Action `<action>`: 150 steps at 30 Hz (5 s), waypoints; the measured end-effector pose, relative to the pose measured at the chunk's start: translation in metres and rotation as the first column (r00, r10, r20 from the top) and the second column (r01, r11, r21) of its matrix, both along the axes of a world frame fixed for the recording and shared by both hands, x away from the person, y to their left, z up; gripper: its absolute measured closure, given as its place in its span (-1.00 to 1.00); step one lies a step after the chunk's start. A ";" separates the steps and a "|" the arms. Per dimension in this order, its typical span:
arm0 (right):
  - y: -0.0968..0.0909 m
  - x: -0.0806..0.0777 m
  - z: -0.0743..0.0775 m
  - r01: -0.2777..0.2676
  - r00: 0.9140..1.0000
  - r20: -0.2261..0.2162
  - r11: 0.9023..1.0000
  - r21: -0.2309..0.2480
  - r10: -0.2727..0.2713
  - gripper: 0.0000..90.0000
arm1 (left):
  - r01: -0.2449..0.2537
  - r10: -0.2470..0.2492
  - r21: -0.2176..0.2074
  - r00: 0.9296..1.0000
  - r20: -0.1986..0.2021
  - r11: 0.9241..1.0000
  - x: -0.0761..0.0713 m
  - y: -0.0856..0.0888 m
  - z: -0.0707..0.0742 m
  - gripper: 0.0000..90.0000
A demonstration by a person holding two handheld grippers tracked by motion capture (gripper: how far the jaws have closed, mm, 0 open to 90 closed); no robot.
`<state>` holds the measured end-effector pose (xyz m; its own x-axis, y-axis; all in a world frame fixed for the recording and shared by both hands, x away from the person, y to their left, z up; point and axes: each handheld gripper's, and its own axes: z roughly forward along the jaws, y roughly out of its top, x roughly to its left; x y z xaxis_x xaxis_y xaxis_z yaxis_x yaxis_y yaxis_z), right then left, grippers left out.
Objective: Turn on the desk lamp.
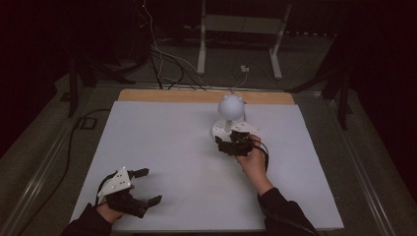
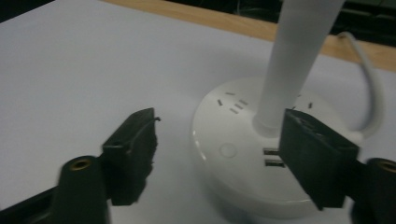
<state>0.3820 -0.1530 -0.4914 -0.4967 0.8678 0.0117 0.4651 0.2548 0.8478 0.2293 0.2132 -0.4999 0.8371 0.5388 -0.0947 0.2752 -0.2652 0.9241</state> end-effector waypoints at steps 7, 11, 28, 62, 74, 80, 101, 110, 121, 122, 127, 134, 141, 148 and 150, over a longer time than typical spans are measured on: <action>-0.004 0.006 -0.001 -0.009 1.000 -0.014 1.000 -0.015 0.008 0.35 | 0.006 -0.006 -0.007 1.000 0.001 1.000 0.000 0.000 0.000 -1.00; -0.004 0.010 -0.004 0.007 1.000 -0.011 1.000 -0.029 -0.007 0.51 | 0.003 -0.003 0.000 1.000 -0.003 1.000 0.000 0.000 0.000 -1.00; 0.003 0.015 -0.011 0.050 0.999 0.005 0.995 -0.082 -0.050 1.00 | 0.003 -0.003 0.002 1.000 -0.004 1.000 0.000 0.000 0.000 -1.00; 0.013 0.018 -0.021 0.029 1.000 -0.009 0.994 -0.110 -0.030 1.00 | 0.006 -0.006 0.003 1.000 -0.005 1.000 0.000 0.000 -0.001 -1.00; 0.011 0.018 -0.020 0.027 0.999 -0.034 0.998 -0.064 -0.029 1.00 | 0.006 -0.006 0.004 1.000 -0.004 1.000 0.000 0.000 0.000 -1.00; 0.010 0.014 -0.009 0.017 1.000 -0.011 0.997 -0.072 -0.018 1.00 | 0.002 -0.002 0.003 1.000 -0.003 1.000 0.000 0.000 0.000 -1.00; 0.002 -0.005 0.010 -0.049 0.997 -0.056 0.998 -0.047 0.046 -0.35 | 0.001 -0.001 -0.001 1.000 -0.001 1.000 0.000 0.000 0.000 -1.00; -0.001 -0.008 0.012 -0.100 0.990 -0.098 0.995 -0.010 0.098 -0.96 | -0.011 0.011 -0.011 1.000 0.003 1.000 0.002 0.001 0.001 -1.00; -0.005 -0.014 0.021 -0.249 0.968 -0.029 0.968 0.042 0.251 -1.00 | -0.019 0.019 -0.013 1.000 0.000 1.000 0.006 0.001 0.000 -1.00; -0.005 -0.017 0.021 -0.261 0.965 0.016 0.964 0.041 0.261 -1.00 | -0.019 0.019 -0.012 1.000 -0.002 1.000 0.006 0.000 0.000 -1.00; -0.008 -0.023 0.026 -0.275 0.961 0.025 0.961 0.033 0.274 -1.00 | -0.019 0.019 -0.008 1.000 -0.002 1.000 0.003 0.002 0.000 -1.00; -0.020 -0.034 0.031 -0.307 0.952 0.008 0.950 0.065 0.307 -1.00 | -0.022 0.023 -0.017 1.000 0.001 1.000 0.001 0.004 0.000 -1.00; -0.039 -0.049 0.034 -0.316 0.949 0.020 0.947 0.067 0.315 -1.00 | -0.018 0.018 -0.011 1.000 0.000 1.000 0.001 0.003 0.000 -1.00; -0.063 -0.066 0.029 -0.278 0.961 0.004 0.959 0.051 0.278 -1.00 | -0.014 0.014 -0.010 1.000 -0.003 1.000 0.001 0.002 0.000 -1.00; -0.072 -0.070 0.028 -0.272 0.962 -0.001 0.961 0.054 0.272 -1.00 | -0.009 0.009 -0.015 1.000 -0.003 1.000 0.001 0.002 0.000 -1.00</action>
